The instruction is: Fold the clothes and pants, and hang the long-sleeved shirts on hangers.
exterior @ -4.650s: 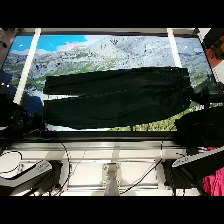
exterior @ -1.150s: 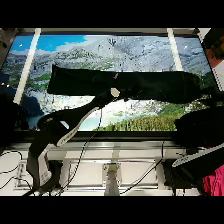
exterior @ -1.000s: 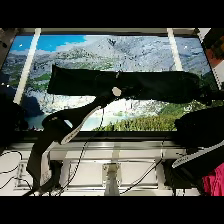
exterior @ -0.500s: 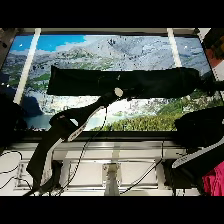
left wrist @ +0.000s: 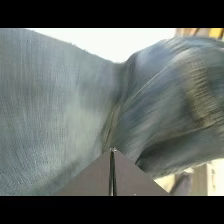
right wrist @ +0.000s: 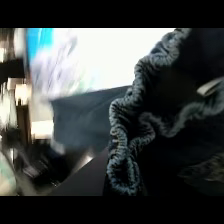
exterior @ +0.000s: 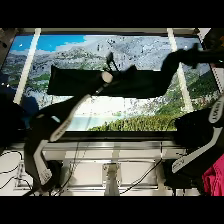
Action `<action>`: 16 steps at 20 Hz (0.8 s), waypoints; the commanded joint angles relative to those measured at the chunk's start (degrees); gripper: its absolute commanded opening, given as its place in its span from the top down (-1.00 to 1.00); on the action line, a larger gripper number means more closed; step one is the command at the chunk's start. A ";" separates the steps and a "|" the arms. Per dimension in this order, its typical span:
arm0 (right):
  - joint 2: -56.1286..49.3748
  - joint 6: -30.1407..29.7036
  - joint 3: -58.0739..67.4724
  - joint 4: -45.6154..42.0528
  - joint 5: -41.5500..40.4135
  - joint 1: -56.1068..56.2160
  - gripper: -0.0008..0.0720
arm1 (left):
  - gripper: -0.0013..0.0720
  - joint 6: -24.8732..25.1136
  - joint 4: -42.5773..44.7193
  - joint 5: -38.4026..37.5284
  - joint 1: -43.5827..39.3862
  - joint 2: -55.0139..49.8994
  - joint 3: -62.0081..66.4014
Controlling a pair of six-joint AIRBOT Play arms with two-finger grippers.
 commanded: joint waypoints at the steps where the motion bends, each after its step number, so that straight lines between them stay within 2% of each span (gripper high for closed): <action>1: 0.42 0.02 0.35 -3.32 -1.86 15.52 0.92 | 0.94 0.02 11.74 -7.30 8.22 9.57 0.04; 4: -0.50 0.26 0.35 -6.73 -8.44 29.86 0.92 | 0.94 0.04 15.32 -15.21 15.58 15.67 0.04; 7: -2.58 3.58 0.35 -12.81 -14.97 40.59 0.85 | 0.94 0.04 15.93 -22.86 21.03 18.29 0.04; 8: -3.17 3.58 0.35 -17.00 -15.02 43.25 0.28 | 0.94 0.04 15.93 -24.81 22.23 18.51 0.04; 9: -3.28 3.61 0.35 -21.35 -13.99 45.11 -0.53 | 0.94 0.07 15.93 -26.27 23.02 18.53 0.04; 10: -3.10 3.58 0.37 -24.83 -12.35 46.14 -0.64 | 0.94 0.07 15.93 -27.32 23.56 18.51 0.04; 11: -2.60 3.58 0.37 -27.91 -10.10 46.31 -0.62 | 0.94 0.07 15.93 -27.91 23.74 18.51 0.04; 12: -1.92 3.43 0.37 -30.95 -8.02 45.97 -0.47 | 0.93 0.09 15.93 -28.17 23.80 18.51 0.04; 13: -1.03 3.10 0.37 -35.30 -5.97 44.87 0.03 | 0.94 0.46 15.91 -28.17 23.80 18.51 0.04; 14: -0.11 2.99 0.37 -39.82 -4.37 43.45 0.76 | 0.94 1.62 15.78 -28.17 23.76 18.51 0.04; 15: 0.87 2.67 0.37 -43.91 -3.21 41.44 0.90 | 0.94 2.01 15.74 -28.35 23.74 18.51 0.04; 16: 1.77 1.01 0.35 -46.23 -2.32 38.93 0.90 | 0.94 2.01 15.74 -28.52 23.76 18.53 0.04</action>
